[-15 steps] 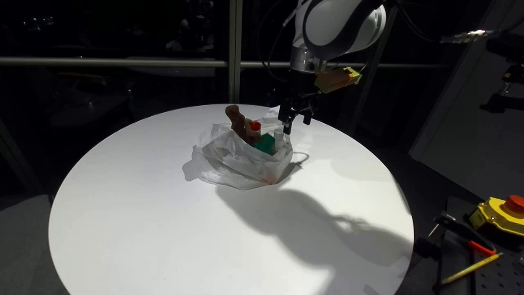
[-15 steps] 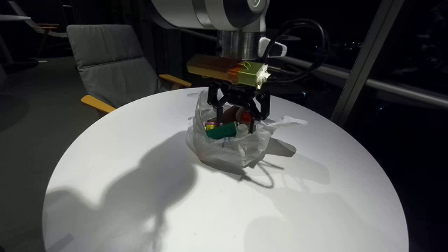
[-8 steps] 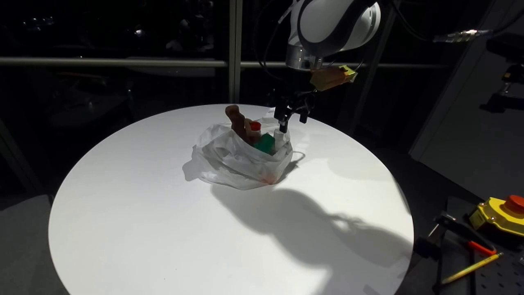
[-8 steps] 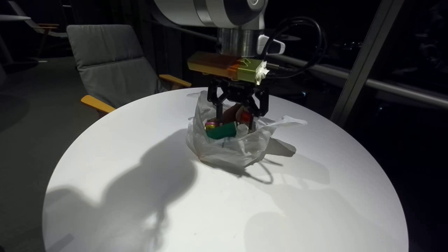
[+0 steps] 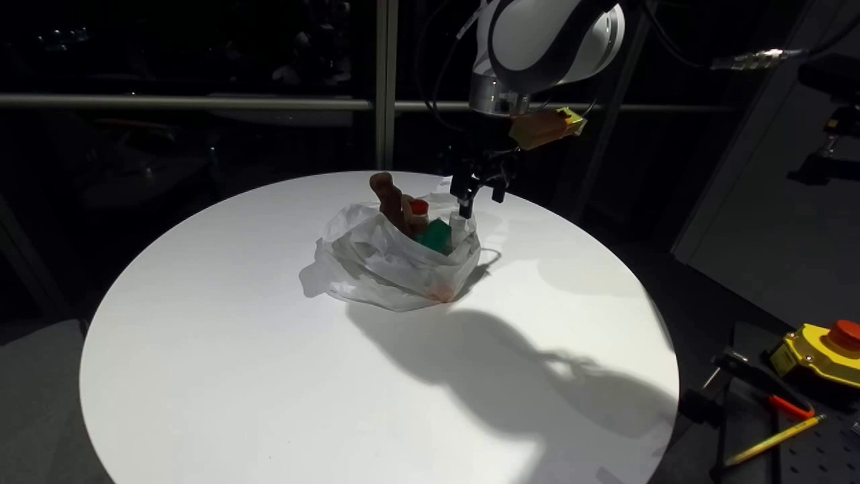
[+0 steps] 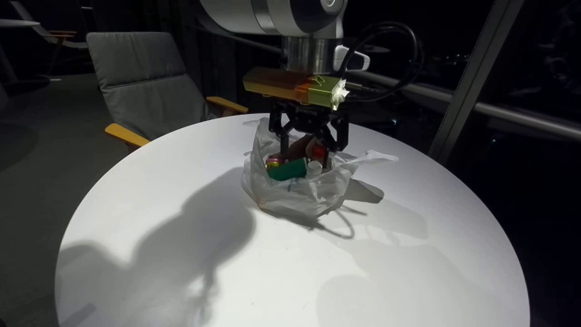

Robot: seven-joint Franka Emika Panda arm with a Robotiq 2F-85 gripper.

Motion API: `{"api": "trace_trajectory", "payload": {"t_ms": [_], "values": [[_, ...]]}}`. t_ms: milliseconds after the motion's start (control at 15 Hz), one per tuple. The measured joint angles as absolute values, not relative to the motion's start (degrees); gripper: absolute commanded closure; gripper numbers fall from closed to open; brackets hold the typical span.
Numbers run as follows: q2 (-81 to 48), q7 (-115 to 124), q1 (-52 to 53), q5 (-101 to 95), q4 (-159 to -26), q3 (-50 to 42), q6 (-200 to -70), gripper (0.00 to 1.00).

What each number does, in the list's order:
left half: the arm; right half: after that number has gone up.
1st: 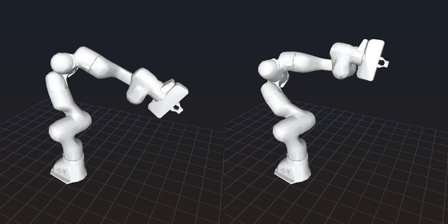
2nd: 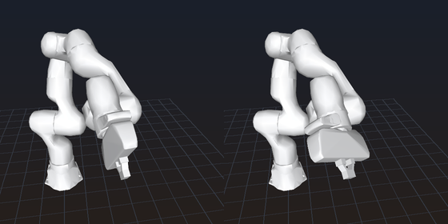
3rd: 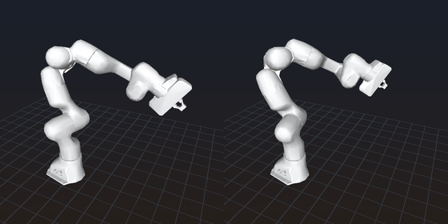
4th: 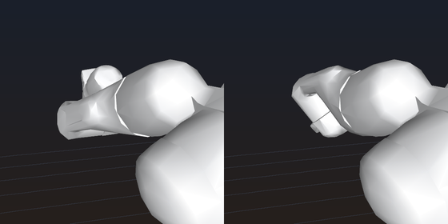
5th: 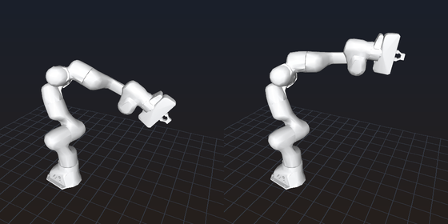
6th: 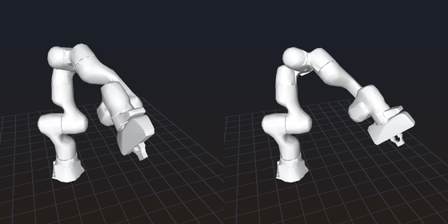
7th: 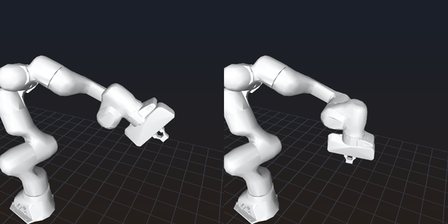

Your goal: Take everything out of the plastic bag

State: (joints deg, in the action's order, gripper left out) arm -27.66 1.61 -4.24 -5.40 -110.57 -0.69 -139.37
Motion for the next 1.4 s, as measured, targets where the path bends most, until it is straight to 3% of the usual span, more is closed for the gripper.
{"api": "trace_trajectory", "payload": {"t_ms": [1400], "values": [[-38.53,1.13,-0.35,-6.83,-99.95,-2.8,-144.24,0.0]]}}
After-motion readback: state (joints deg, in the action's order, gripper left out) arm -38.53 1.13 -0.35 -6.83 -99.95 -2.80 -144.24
